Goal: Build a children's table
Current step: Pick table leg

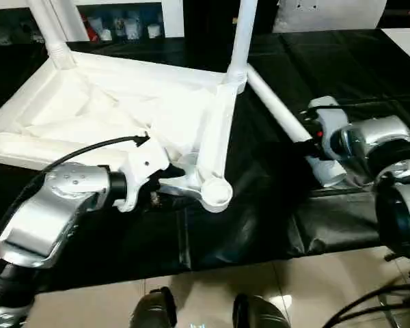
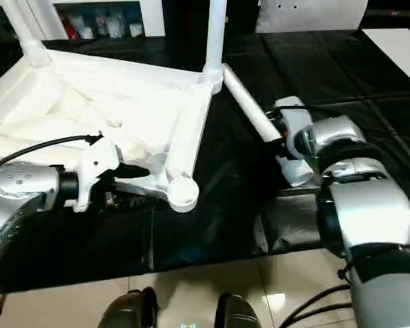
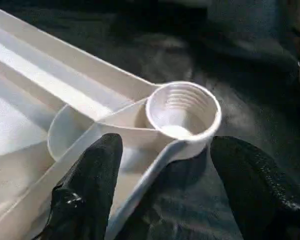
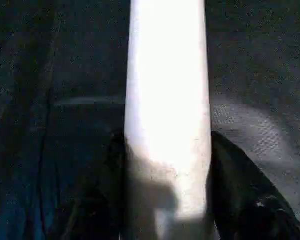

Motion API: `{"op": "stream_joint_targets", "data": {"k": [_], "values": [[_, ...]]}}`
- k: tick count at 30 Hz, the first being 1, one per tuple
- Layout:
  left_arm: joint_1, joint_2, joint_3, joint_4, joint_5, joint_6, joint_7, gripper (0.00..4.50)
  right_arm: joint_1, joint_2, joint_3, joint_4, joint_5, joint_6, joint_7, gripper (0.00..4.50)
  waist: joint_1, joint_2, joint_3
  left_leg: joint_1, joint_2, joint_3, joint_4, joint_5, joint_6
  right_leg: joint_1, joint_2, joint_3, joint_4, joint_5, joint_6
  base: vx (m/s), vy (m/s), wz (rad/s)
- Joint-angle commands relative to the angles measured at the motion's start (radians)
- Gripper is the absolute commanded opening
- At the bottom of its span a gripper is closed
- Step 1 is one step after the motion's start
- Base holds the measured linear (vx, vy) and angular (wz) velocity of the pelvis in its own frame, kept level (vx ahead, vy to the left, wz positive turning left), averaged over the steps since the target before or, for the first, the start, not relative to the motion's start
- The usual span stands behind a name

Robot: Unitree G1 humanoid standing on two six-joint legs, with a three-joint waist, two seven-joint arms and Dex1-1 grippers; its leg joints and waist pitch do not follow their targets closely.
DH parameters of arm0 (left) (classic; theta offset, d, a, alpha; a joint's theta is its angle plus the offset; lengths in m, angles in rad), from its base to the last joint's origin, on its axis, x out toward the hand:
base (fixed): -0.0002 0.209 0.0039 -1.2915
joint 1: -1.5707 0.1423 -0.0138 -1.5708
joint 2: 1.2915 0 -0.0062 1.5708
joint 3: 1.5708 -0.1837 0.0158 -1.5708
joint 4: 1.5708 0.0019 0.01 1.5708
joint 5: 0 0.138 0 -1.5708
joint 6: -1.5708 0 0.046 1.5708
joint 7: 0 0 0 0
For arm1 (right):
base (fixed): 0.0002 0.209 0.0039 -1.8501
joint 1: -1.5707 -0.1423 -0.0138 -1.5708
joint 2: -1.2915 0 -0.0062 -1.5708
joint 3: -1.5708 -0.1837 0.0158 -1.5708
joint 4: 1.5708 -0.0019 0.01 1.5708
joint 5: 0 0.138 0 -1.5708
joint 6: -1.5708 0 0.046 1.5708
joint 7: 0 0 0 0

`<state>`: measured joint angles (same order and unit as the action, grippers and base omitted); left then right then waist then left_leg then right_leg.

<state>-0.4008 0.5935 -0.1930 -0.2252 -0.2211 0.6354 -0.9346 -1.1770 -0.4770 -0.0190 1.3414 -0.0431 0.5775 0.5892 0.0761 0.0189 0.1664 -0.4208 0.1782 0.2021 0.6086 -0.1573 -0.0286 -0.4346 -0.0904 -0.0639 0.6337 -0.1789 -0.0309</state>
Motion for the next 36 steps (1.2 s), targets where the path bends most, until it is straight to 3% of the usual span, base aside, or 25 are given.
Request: {"op": "stream_joint_targets", "data": {"k": [1, 3, 5, 7, 8, 10, 13, 14, 15, 17, 19, 20, 21, 23, 26, 28, 30, 33, 36], "values": [[-0.016, -0.024, 0.015, 0.027, 0.013, -0.019, 0.05, 3.27, 0.004, -0.014, -0.046, -0.012, 0.048, -0.002, -0.027, 1.92, 0.002, 0.004, -0.129, 0.036, 0.047, -0.017, -0.053, -0.139, 0.019, 0.072, -0.054, 0.047, -0.053, -0.068, -0.318, 0.0, 0.0, 0.0], [-0.025, -0.075, 0.039, 0.067, 0.023, -0.055, 0.116, 3.27, 0.013, -0.027, -0.108, -0.029, 0.098, -0.035, -0.083, 1.88, 0.01, 0.004, -0.136, 0.031, 0.046, -0.019, -0.048, -0.146, 0.024, 0.073, -0.055, 0.046, -0.05, -0.088, -0.309, 0.0, 0.0, 0.0], [-0.033, -0.112, 0.061, 0.093, 0.025, -0.072, 0.168, 3.27, 0.02, -0.032, -0.15, -0.043, 0.13, -0.067, -0.123, 1.87, 0.014, 0.007, -0.14, 0.033, 0.045, -0.02, -0.043, -0.176, 0.012, 0.07, -0.058, 0.047, -0.057, -0.137, -0.292, 0.0, 0.0, 0.0], [-0.05, -0.164, 0.09, 0.123, 0.031, -0.084, 0.245, 3.27, 0.039, -0.028, -0.238, -0.08, 0.197, -0.168, -0.16, 1.87, 0.014, 0.007, -0.141, 0.032, 0.044, -0.019, -0.042, -0.203, 0.006, 0.069, -0.059, 0.048, -0.062, -0.179, -0.272, 0.0, 0.0, 0.0], [-0.071, -0.207, 0.11, 0.151, 0.047, -0.096, 0.316, 3.27, 0.074, -0.016, -0.278, -0.144, 0.227, -0.264, -0.148, 1.86, 0.017, 0.005, -0.144, 0.032, 0.043, -0.021, -0.04, -0.206, 0.003, 0.069, -0.059, 0.046, -0.062, -0.194, -0.252, 0.0, 0.0, 0.0], [-0.086, -0.23, 0.119, 0.17, 0.056, -0.106, 0.356, 3.27, 0.093, -0.005, -0.307, -0.184, 0.256, -0.294, -0.131, 1.86, 0.018, 0.003, -0.149, 0.031, 0.042, -0.023, -0.04, -0.191, 0.017, 0.069, -0.057, 0.043, -0.061, -0.194, -0.236, 0.0, 0.0, 0.0], [-0.133, -0.314, 0.163, 0.203, 0.022, -0.144, 0.429, 3.27, 0.158, 0.054, -0.426, -0.362, 0.42, -0.199, -0.014, 1.86, 0.017, -0.004, -0.153, 0.023, 0.036, -0.022, -0.039, -0.149, 0.054, 0.075, -0.05, 0.04, -0.06, -0.154, -0.232, 0.0, 0.0, 0.0], [-0.146, -0.332, 0.177, 0.208, -0.001, -0.142, 0.431, 3.27, 0.18, 0.071, -0.448, -0.419, 0.464, -0.164, 0.02, 1.86, 0.024, 0.0, -0.159, 0.028, 0.039, -0.021, -0.037, -0.139, 0.073, 0.073, -0.052, 0.041, -0.057, -0.122, -0.233, 0.0, 0.0, 0.0], [-0.158, -0.348, 0.187, 0.208, -0.025, -0.138, 0.427, 3.55, 0.215, 0.091, -0.453, -0.492, 0.504, -0.141, 0.063, 1.86, 0.022, -0.002, -0.161, 0.025, 0.037, -0.021, -0.036, -0.121, 0.088, 0.074, -0.047, 0.037, -0.057, -0.099, -0.242, 0.0, 0.0, 0.0], [-0.215, -0.414, 0.226, 0.206, -0.118, -0.106, 0.411, 3.62, 0.39, 0.17, -0.416, -0.808, 0.66, -0.07, 0.241, 1.86, 0.033, 0.0, -0.162, 0.027, 0.042, -0.019, -0.037, -0.125, 0.111, 0.069, -0.049, 0.038, -0.058, -0.082, -0.232, 0.0, 0.0, 0.0], [-0.232, -0.432, 0.236, 0.207, -0.14, -0.092, 0.412, 3.77, 0.435, 0.185, -0.398, -0.878, 0.7, -0.045, 0.284, 1.86, 0.041, -0.002, -0.168, 0.03, 0.047, -0.023, -0.038, -0.133, 0.118, 0.07, -0.052, 0.035, -0.058, -0.088, -0.232, 0.0, 0.0, 0.0], [-0.276, -0.474, 0.261, 0.214, -0.199, -0.068, 0.417, 3.94, 0.519, 0.202, -0.351, -0.996, 0.8, 0.04, 0.358, 1.86, 0.04, -0.006, -0.166, 0.03, 0.044, -0.021, -0.04, -0.137, 0.11, 0.068, -0.048, 0.032, -0.064, -0.127, -0.235, 0.0, 0.0, 0.0], [-0.294, -0.495, 0.273, 0.221, -0.225, -0.059, 0.424, 4.04, 0.549, 0.207, -0.33, -1.035, 0.829, 0.064, 0.375, 1.86, 0.051, -0.006, -0.165, 0.034, 0.045, -0.021, -0.038, -0.154, 0.098, 0.065, -0.053, 0.034, -0.069, -0.171, -0.232, 0.0, 0.0, 0.0], [-0.323, -0.525, 0.291, 0.231, -0.272, -0.028, 0.431, 4.11, 0.59, 0.213, -0.293, -1.086, 0.855, 0.092, 0.398, 1.86, 0.057, -0.006, -0.163, 0.031, 0.046, -0.023, -0.042, -0.171, 0.076, 0.063, -0.056, 0.033, -0.075, -0.248, -0.211, 0.0, 0.0, 0.0], [-0.355, -0.564, 0.307, 0.239, -0.328, -0.001, 0.434, 4.38, 0.636, 0.235, -0.278, -1.173, 0.885, 0.156, 0.414, 1.86, 0.055, -0.013, -0.155, 0.036, 0.044, -0.028, -0.048, -0.236, 0.029, 0.054, -0.061, 0.033, -0.095, -0.399, -0.147, 0.0, 0.0, 0.0], [-0.371, -0.579, 0.311, 0.242, -0.354, 0.012, 0.431, 4.5, 0.66, 0.244, -0.266, -1.219, 0.892, 0.185, 0.418, 1.86, 0.057, -0.009, -0.152, 0.037, 0.044, -0.031, -0.053, -0.254, 0.017, 0.051, -0.062, 0.033, -0.104, -0.446, -0.112, 0.0, 0.0, 0.0], [-0.381, -0.593, 0.317, 0.244, -0.375, 0.026, 0.432, 4.5, 0.675, 0.247, -0.256, -1.24, 0.894, 0.195, 0.415, 1.86, 0.056, -0.012, -0.151, 0.04, 0.045, -0.036, -0.059, -0.287, -0.003, 0.05, -0.064, 0.029, -0.111, -0.489, -0.083, 0.0, 0.0, 0.0], [-0.391, -0.607, 0.327, 0.241, -0.408, 0.052, 0.431, 4.5, 0.695, 0.241, -0.239, -1.271, 0.92, 0.211, 0.404, 1.86, 0.054, -0.013, -0.152, 0.045, 0.046, -0.038, -0.064, -0.303, -0.015, 0.052, -0.066, 0.025, -0.118, -0.503, -0.067, 0.0, 0.0, 0.0], [-0.395, -0.623, 0.343, 0.235, -0.45, 0.073, 0.44, 4.5, 0.706, 0.231, -0.219, -1.288, 0.927, 0.213, 0.396, 1.86, 0.053, -0.012, -0.156, 0.043, 0.052, -0.041, -0.073, -0.283, -0.019, 0.059, -0.065, 0.023, -0.112, -0.419, -0.078, 0.0, 0.0, 0.0]]}}
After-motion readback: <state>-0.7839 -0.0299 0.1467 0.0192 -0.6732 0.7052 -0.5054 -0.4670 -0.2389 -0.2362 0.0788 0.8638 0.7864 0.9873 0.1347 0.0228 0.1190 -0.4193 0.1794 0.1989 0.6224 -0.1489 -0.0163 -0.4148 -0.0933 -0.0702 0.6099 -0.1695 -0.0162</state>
